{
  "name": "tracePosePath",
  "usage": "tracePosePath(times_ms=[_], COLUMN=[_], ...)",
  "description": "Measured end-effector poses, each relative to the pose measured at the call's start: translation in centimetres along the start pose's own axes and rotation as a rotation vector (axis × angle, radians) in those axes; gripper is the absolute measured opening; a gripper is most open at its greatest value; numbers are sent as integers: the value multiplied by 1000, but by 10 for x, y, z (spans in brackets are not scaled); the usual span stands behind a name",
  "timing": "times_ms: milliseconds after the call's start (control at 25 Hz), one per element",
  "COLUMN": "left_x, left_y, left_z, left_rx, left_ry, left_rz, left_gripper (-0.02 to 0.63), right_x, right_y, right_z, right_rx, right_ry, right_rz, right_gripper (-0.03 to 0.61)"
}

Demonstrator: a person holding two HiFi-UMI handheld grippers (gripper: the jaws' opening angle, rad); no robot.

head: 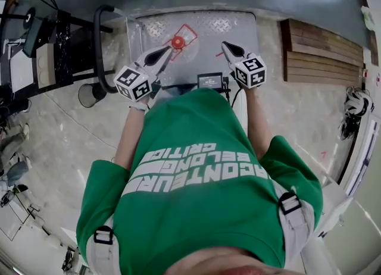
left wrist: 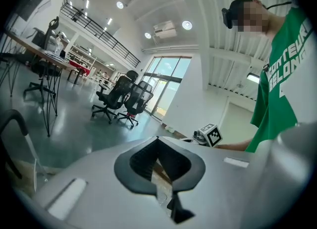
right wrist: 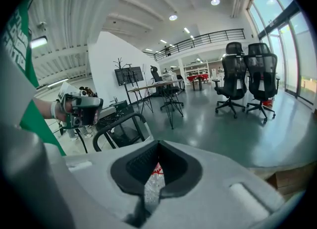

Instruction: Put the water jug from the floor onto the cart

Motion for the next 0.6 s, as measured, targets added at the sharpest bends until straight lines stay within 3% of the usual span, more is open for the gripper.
tracePosePath(times_ms=[400,600], left_x=[-15,-37], left_y=[22,40], left_z=[22,28], left_rx=[-19,-45], left_ry=[-89,-118], left_rz=[19,44], left_gripper=[8,8], right_x=[33,46], right_y=[14,24], right_z=[-12,-4], right_rx=[-27,57], right_ry=[-157,-245], right_rz=[2,132], right_gripper=[-8,-8])
Point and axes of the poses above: the fingertips, and each gripper's own axes: z backward along the fingers, x to its left, y out of its underside, the point moved 9 cm from there along z, backward along the fingers, and after that the axes turned 13 degrees about -x, right-handed, at the moved point
